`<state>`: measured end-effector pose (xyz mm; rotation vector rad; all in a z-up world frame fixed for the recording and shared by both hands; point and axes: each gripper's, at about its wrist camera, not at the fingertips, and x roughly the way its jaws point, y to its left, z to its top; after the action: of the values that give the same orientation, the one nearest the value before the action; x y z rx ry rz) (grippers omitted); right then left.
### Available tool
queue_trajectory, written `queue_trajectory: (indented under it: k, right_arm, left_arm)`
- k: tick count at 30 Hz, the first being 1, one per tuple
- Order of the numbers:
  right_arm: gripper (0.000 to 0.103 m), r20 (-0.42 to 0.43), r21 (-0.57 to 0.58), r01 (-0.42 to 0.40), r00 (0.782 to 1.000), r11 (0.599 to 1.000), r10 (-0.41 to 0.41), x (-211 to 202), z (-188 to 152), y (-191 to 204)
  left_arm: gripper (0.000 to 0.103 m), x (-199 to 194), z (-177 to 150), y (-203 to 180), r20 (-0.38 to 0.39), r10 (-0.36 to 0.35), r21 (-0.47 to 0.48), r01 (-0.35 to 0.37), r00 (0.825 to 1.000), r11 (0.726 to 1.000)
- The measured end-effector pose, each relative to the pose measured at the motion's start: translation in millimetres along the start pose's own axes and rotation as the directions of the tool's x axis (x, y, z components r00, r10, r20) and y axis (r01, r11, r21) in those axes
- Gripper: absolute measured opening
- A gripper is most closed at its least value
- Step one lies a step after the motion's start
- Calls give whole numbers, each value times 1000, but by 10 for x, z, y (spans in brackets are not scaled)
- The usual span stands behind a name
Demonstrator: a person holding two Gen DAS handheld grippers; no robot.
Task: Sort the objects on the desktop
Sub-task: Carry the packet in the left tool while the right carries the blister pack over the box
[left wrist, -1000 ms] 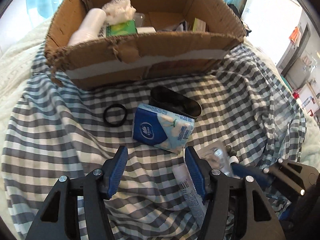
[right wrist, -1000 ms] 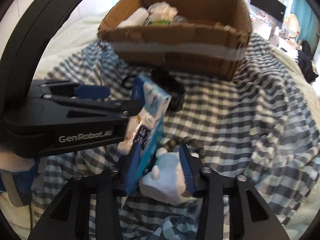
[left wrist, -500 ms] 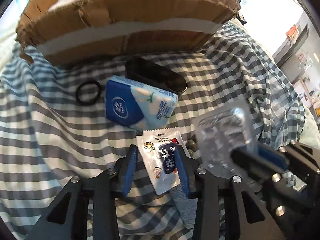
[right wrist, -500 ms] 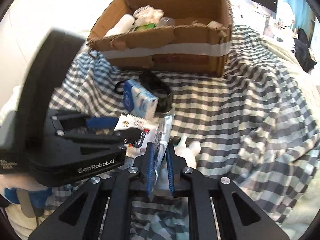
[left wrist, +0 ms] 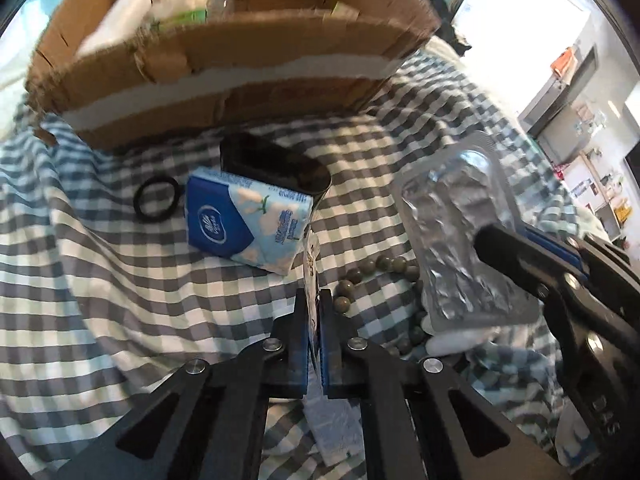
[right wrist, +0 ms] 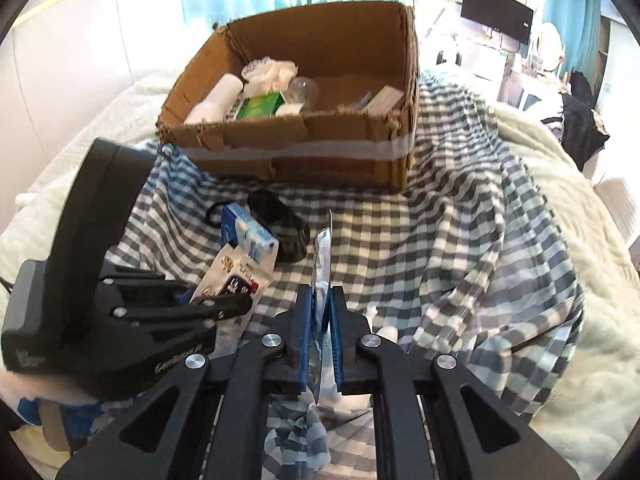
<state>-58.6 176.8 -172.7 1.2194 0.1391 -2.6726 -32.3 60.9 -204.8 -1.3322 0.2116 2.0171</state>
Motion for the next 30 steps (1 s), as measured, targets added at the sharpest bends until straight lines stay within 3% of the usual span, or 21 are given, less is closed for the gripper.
queue_trajectory:
  k: [8, 12, 15, 17, 22, 26, 30]
  right_arm:
    - [7, 93, -47, 36, 995, 998, -31, -212, 182, 289]
    - [7, 143, -64, 25, 990, 998, -16, -346, 266, 435]
    - [7, 194, -85, 38, 981, 996, -21, -462, 340, 553]
    - [7, 242, -97, 43, 970, 994, -19, -544, 410, 621]
    - [7, 304, -94, 39, 953, 995, -9, -674, 622, 709]
    - [7, 363, -122, 66, 932, 990, -17, -753, 765, 750]
    - [7, 384, -107, 70, 923, 992, -24, -747, 932, 681]
  left_arm:
    - [3, -538, 10, 158, 122, 30, 23, -33, 992, 999]
    - [3, -848, -26, 263, 209, 88, 6, -91, 974, 996]
    - [3, -1067, 12, 323, 282, 123, -1, -128, 952, 992]
    - [3, -1249, 51, 360, 346, 150, -5, -158, 926, 987]
    - [3, -1556, 227, 474, 412, 171, -32, -174, 895, 984]
    - [3, -1752, 409, 472, 486, 189, -6, -213, 853, 977]
    - [3, -1780, 664, 504, 510, 186, -14, -208, 840, 978]
